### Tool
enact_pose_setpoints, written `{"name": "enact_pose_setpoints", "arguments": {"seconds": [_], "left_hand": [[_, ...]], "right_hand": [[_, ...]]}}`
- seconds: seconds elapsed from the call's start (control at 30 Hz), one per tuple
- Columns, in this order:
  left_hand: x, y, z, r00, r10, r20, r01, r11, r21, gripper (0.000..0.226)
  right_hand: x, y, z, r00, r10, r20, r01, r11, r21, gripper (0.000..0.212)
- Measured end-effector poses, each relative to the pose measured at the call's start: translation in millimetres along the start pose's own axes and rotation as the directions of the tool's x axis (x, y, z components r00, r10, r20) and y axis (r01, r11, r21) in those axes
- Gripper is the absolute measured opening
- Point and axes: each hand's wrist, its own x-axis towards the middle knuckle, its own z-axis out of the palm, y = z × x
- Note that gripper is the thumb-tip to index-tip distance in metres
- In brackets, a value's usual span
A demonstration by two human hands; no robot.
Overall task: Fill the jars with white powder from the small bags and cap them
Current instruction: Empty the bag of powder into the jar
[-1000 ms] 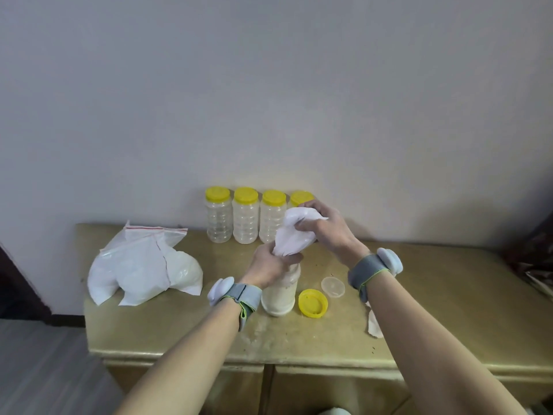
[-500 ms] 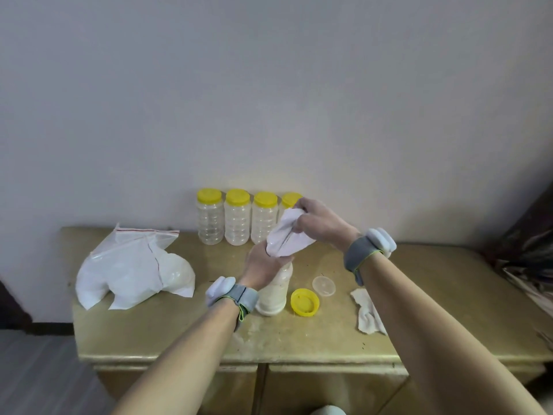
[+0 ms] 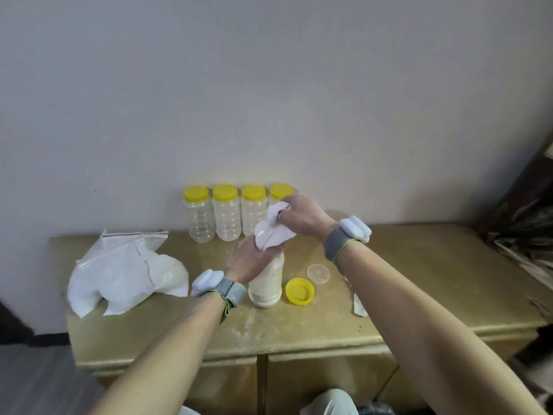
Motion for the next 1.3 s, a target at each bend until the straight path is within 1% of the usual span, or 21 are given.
{"name": "enact_pose_setpoints", "arguments": {"seconds": [0.1,0.17,0.23,0.37,0.47,0.53,0.57,0.6,0.67,0.73,0.83,0.87,1.0,1.1,1.17,1.23,1.3], "left_hand": [[2.8,-3.6,-3.9,1.000,-0.017,0.013,0.018,0.999,-0.034,0.074],[4.8,-3.2,-5.3,0.999,-0.029,0.022,0.030,0.998,-0.054,0.075],[6.0,0.1,-3.0,0.999,-0.027,0.037,0.029,0.998,-0.061,0.072],[9.2,4.4,2.7,1.000,-0.025,0.012,0.026,0.997,-0.076,0.066],[10.4,1.8,3.7,0.998,-0.053,0.016,0.054,0.996,-0.078,0.054],[11.1,-0.5,3.0,0.998,-0.063,0.031,0.065,0.995,-0.071,0.048],[11.7,-1.2,2.7,0.997,-0.065,0.038,0.068,0.995,-0.075,0.046],[12.5,-1.9,2.8,0.997,-0.066,0.040,0.069,0.994,-0.084,0.043],[12.6,-3.4,2.2,0.997,-0.062,0.039,0.066,0.993,-0.096,0.040],[12.7,-4.1,2.6,0.998,-0.046,0.042,0.050,0.993,-0.103,0.038],[13.0,-5.6,2.9,0.998,-0.034,0.046,0.038,0.993,-0.108,0.025],[13.5,-6.6,3.2,0.998,-0.035,0.044,0.039,0.993,-0.110,0.025],[15.1,-8.5,3.5,0.997,-0.056,0.044,0.061,0.990,-0.126,0.040],[16.9,-10.3,3.6,0.998,-0.044,0.050,0.050,0.990,-0.133,0.037],[18.5,-13.5,3.8,0.998,-0.040,0.040,0.046,0.989,-0.140,0.038],[19.6,-15.5,4.5,0.999,-0.044,0.031,0.048,0.989,-0.140,0.039],[20.1,-16.7,4.4,0.998,-0.050,0.025,0.053,0.988,-0.148,0.036]], "right_hand": [[-1.3,-0.2,-8.8,0.999,-0.021,0.048,0.023,0.999,-0.047,0.028],[-3.1,-0.5,-14.5,0.996,0.010,0.084,-0.005,0.998,-0.057,0.028],[-4.3,-0.6,-18.8,0.995,0.026,0.095,-0.022,0.999,-0.037,0.024],[-0.2,-3.0,-18.1,0.993,-0.021,0.117,0.005,0.990,0.140,0.014],[2.1,-4.7,-12.0,0.989,-0.001,0.150,-0.019,0.992,0.128,0.006],[4.7,-2.8,-8.0,0.985,-0.012,0.171,-0.013,0.989,0.145,0.022],[6.8,-0.9,-6.6,0.987,-0.025,0.160,0.002,0.989,0.146,0.028],[8.4,1.0,-5.7,0.990,-0.049,0.129,0.034,0.992,0.119,0.028],[11.9,2.9,-4.8,0.993,-0.103,0.058,0.100,0.994,0.043,0.022],[14.5,4.7,-5.7,0.992,-0.127,0.018,0.127,0.992,0.012,0.015],[15.2,5.1,-5.7,0.991,-0.135,0.018,0.134,0.991,0.021,0.013],[14.5,4.7,-5.0,0.992,-0.126,0.018,0.126,0.992,0.021,0.013],[12.4,1.9,-1.2,0.995,-0.093,0.032,0.092,0.995,0.044,0.031],[14.1,-0.7,-1.7,0.993,-0.073,0.092,0.068,0.996,0.057,0.035],[15.2,-5.1,-0.9,0.990,-0.066,0.125,0.056,0.995,0.081,0.041],[17.6,-8.3,0.7,0.992,-0.095,0.089,0.093,0.995,0.029,0.033],[18.1,-13.2,1.9,0.991,-0.129,0.043,0.131,0.991,-0.025,0.026]]}}
